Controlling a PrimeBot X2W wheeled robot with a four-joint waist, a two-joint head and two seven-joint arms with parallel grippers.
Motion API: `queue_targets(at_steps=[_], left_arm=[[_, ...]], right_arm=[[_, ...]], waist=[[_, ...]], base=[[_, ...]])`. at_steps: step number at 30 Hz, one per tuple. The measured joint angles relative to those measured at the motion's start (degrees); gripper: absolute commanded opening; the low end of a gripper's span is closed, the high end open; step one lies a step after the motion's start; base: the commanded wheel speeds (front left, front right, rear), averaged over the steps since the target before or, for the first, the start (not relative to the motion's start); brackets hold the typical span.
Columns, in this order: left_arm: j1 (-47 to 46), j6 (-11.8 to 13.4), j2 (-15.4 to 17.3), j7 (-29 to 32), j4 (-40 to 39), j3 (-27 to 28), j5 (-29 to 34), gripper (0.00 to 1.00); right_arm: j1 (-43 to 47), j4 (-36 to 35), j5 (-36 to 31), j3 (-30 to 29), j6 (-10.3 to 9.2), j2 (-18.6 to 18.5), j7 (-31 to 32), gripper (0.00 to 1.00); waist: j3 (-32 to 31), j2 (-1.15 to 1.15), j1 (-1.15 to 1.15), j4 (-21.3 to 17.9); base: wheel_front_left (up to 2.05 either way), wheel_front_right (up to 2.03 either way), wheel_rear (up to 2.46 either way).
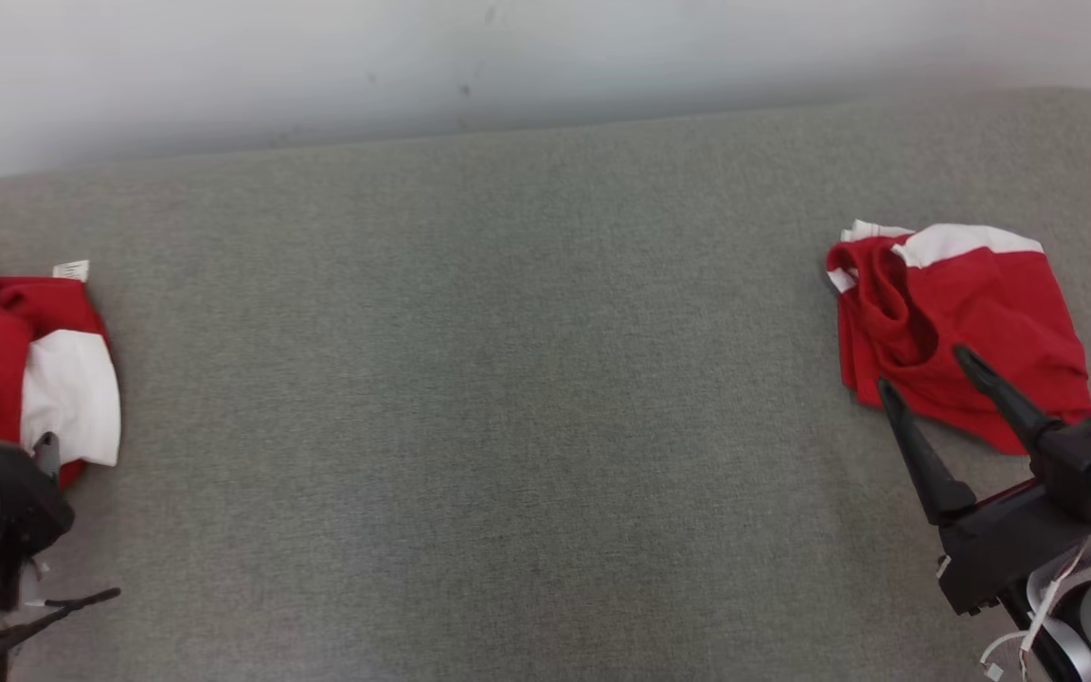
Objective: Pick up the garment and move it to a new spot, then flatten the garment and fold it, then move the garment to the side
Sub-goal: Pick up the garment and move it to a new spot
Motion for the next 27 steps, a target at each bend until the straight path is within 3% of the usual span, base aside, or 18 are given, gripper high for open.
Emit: queue_targets(at_steps=[4,5,6,12,19,27], left_arm=[[-1.54,0.60,-0.21,0.25,0.81,-0.23,0.08,1.00],[-2.20,0.96,-0.43,0.23,0.98,-0.59,0.22,0.69],[-2.84,0.94,-0.65,0.20,0.99,-1.09,0.71,0.03],[-6.19,1.16,-2.55,-1.37,1.47,-2.48,2.31,0.00],[-7.60,0.85,-2.31,-3.81,2.53,-3.09,2.78,0.00],[-13.12,-0.97,-2.80,-9.88,0.35,-4.92,3.99,0.00]], right_arm=[[0.47,-2.22,0.00,-0.90,-0.67,-0.74,0.82,1.00],[0.63,-2.72,0.00,-1.29,-0.94,-0.96,0.86,1.00],[1.07,-3.39,0.00,-1.76,-0.99,-1.33,1.19,1.00],[2.13,-4.99,0.00,-2.54,-1.47,-2.23,2.34,1.00],[1.81,-5.19,0.12,-2.46,-1.49,-1.85,3.30,1.00],[1.04,-4.02,1.20,-1.89,-1.75,-0.05,3.30,1.00]], waist=[[1.63,0.00,0.00,-1.08],[2.01,0.00,0.00,-1.24],[2.38,0.00,0.00,-1.35],[3.77,0.00,0.01,-0.43],[3.70,0.00,0.00,1.68],[2.46,-0.01,0.00,2.99]], base=[[0.00,0.00,0.00],[0.00,0.00,0.00],[0.00,0.00,0.00],[0.00,0.00,0.00],[0.00,0.00,0.00],[0.00,0.00,0.00]])
